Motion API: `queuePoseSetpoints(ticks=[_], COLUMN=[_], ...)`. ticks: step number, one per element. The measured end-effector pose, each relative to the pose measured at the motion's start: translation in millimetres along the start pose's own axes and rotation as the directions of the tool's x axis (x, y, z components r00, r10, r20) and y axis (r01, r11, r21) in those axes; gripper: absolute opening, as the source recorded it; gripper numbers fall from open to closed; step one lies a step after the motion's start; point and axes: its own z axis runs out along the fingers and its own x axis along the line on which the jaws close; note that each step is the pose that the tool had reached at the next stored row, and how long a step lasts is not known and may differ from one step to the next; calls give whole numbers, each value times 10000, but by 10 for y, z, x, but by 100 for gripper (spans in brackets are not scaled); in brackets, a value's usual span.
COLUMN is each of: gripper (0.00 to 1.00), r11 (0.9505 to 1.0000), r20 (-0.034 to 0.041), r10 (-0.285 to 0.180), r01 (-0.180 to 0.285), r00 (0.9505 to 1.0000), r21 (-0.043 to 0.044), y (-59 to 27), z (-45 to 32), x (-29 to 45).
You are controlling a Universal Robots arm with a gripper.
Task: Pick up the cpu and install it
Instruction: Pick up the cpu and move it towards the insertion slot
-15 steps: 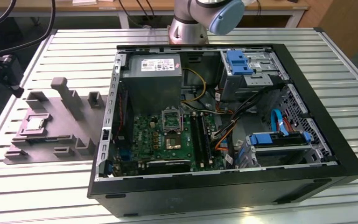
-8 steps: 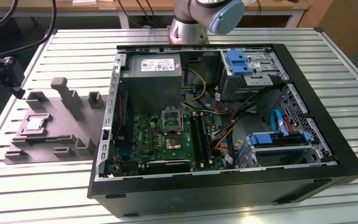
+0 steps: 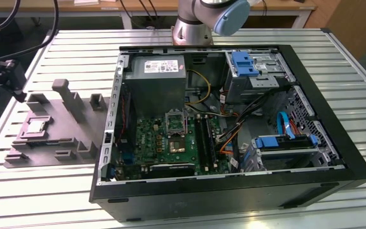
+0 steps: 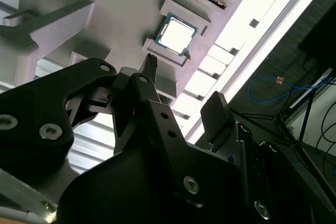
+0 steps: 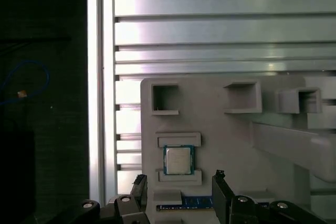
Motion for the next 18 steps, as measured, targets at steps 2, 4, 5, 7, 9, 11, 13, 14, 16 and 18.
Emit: queuePoseSetpoints(ticks=[2,4,5,7,9,11,13,14,16,18], gripper=[60,60,60,60,60,60,60,60,60,60], r11=[10000,10000,10000,10000,10000,10000,10000,10000,10000,10000], r20=[0,0,0,1,0,1,0,0,0,0], r10=[0,0,0,0,0,0,0,0,0,0], r01=[0,0,0,0,0,0,0,0,0,0], r00=[10000,10000,10000,10000,10000,10000,10000,10000,10000,10000], r21=[0,0,0,0,-1,-1,0,0,0,0], y=[-1,-1,-1,-2,-2,-3,-3,-4,-4,-5], z=[12,23,29,40,52,65,79,84,95,107], x=[0,0,0,0,0,0,0,0,0,0])
